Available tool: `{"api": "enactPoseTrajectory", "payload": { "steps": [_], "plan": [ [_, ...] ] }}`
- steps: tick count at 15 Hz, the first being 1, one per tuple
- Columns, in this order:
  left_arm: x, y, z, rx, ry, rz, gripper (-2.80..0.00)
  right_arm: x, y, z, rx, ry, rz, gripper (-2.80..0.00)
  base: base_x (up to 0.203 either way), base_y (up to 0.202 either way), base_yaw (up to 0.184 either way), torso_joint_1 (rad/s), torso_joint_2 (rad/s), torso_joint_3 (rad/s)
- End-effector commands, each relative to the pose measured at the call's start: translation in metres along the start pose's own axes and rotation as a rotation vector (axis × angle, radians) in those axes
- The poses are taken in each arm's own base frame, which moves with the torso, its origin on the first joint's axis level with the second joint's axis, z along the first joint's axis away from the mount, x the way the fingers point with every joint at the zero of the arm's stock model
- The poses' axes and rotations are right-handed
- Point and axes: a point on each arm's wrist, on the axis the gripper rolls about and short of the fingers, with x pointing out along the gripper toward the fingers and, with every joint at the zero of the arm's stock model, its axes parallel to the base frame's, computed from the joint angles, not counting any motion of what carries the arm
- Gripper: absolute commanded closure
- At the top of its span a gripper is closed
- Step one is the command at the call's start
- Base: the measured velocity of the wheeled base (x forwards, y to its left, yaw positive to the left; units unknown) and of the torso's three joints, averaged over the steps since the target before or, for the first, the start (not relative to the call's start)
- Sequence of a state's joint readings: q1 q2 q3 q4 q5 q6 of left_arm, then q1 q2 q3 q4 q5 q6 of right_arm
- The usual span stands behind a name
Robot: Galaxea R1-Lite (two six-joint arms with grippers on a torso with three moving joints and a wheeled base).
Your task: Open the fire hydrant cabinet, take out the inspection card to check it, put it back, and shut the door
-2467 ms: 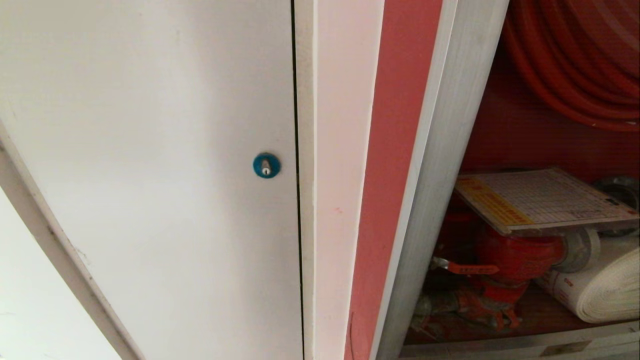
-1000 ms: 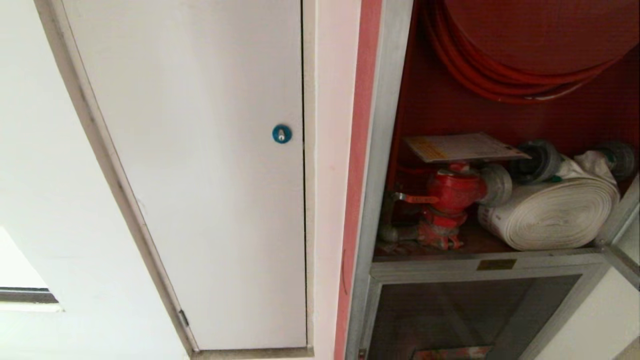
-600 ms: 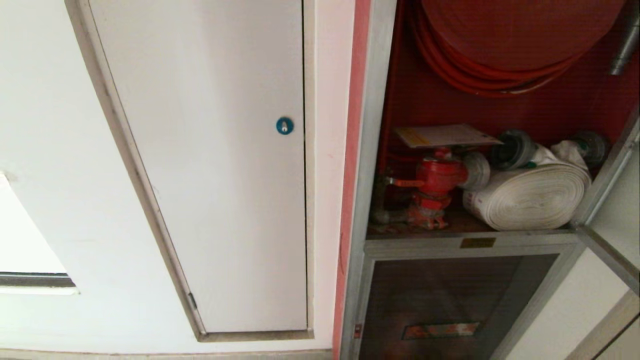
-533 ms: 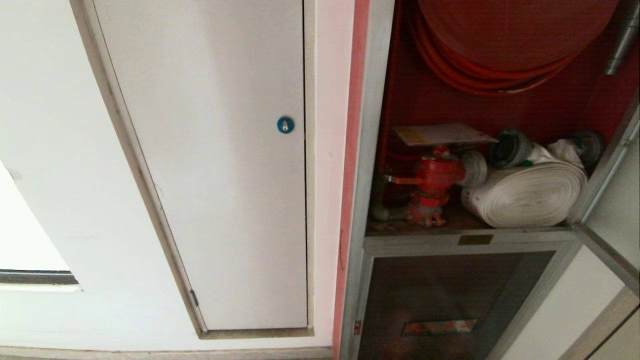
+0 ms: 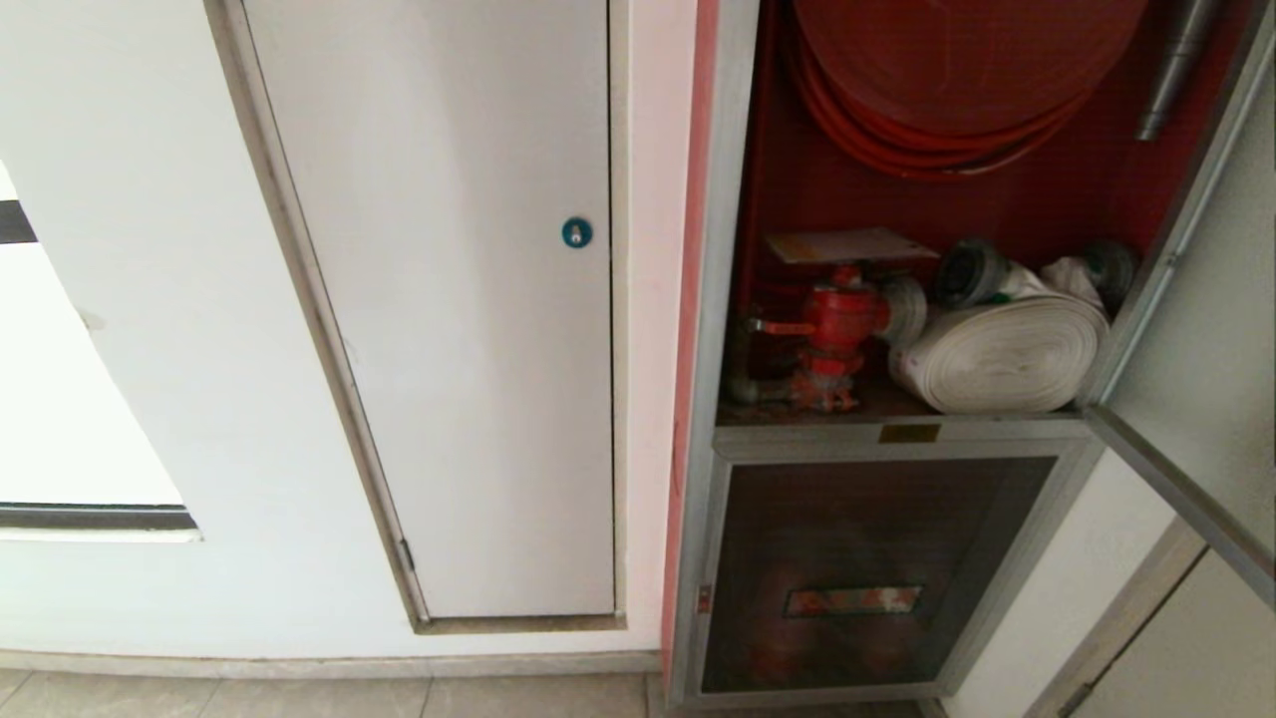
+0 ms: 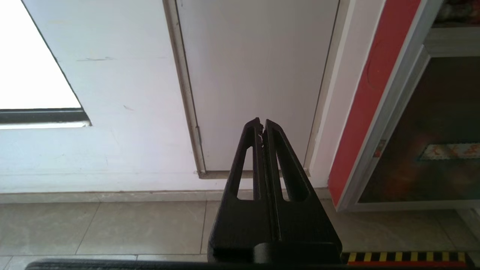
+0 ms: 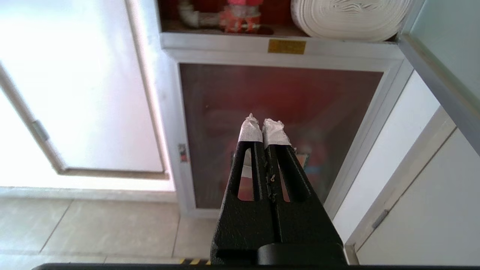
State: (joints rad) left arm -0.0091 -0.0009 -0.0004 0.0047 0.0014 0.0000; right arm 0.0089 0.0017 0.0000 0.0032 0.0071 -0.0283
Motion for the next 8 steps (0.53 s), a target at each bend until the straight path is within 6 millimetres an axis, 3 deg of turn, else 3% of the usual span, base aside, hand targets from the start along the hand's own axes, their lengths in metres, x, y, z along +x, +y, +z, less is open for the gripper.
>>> {"api": "enactPoseTrajectory", "payload": {
  "steps": [1, 4, 8],
  "plan": [
    [0.0001, 0.0000, 0.0000, 0.000, 0.001, 0.000, 0.00, 0.0002, 0.0000, -0.0004, -0.001, 0.003, -0.001, 0.00, -0.192, 0.000, 0.004, 0.003, 0.00, 0.001],
    [0.0001, 0.0000, -0.0001, 0.000, 0.001, 0.000, 0.00, 0.0002, 0.0000, -0.0004, -0.001, 0.003, 0.000, 0.00, -0.183, 0.000, 0.003, 0.002, 0.00, 0.004],
    [0.0001, 0.0000, -0.0001, 0.000, 0.001, 0.000, 0.00, 0.0002, 0.0000, -0.0004, -0.001, 0.003, 0.001, 0.00, -0.016, 0.000, 0.001, 0.007, 0.00, 0.000]
  ]
}}
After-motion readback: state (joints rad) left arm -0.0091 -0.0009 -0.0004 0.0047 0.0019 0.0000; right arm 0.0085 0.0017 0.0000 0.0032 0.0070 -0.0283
